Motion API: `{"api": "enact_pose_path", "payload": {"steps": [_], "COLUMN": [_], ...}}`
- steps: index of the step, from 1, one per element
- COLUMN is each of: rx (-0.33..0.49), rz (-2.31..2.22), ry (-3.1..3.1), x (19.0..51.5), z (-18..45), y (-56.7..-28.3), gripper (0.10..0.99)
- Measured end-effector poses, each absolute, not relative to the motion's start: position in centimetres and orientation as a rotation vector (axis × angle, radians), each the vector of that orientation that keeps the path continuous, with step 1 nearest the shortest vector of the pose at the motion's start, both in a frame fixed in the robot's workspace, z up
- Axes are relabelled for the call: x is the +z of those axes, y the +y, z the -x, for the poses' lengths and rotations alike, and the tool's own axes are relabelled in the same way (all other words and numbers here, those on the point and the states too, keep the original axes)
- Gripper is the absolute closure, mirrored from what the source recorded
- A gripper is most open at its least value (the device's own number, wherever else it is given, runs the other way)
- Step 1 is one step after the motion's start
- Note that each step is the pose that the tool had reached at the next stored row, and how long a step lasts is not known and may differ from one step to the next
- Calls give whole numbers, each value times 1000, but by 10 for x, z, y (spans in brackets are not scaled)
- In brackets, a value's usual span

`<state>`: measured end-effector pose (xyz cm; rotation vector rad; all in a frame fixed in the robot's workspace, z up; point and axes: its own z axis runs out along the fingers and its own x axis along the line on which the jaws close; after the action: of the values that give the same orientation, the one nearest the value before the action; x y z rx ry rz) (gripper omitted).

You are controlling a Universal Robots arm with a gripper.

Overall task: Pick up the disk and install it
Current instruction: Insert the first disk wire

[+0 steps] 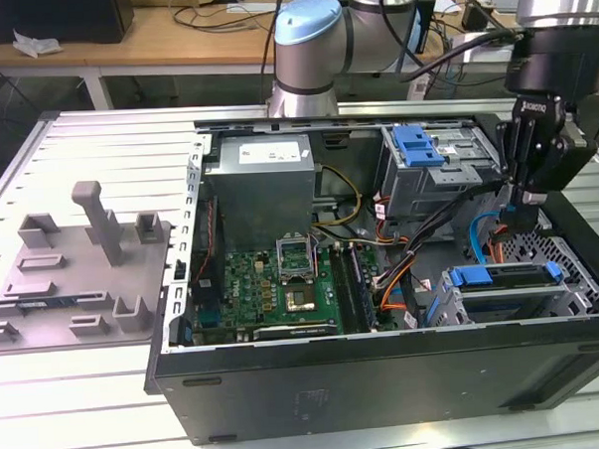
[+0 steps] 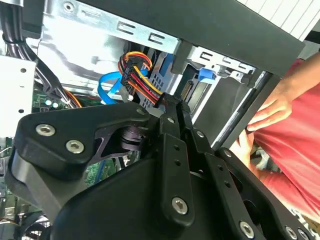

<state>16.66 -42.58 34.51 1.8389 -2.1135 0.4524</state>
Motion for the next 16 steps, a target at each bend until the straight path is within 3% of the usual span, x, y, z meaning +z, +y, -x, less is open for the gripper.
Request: {"api": "enact_pose_path", "payload": {"steps": [16], "rx": [292], "rz": [-1925], "ry": [-2205], "x": [354], "z": [-163], "y": [-467], "gripper": [922]}}
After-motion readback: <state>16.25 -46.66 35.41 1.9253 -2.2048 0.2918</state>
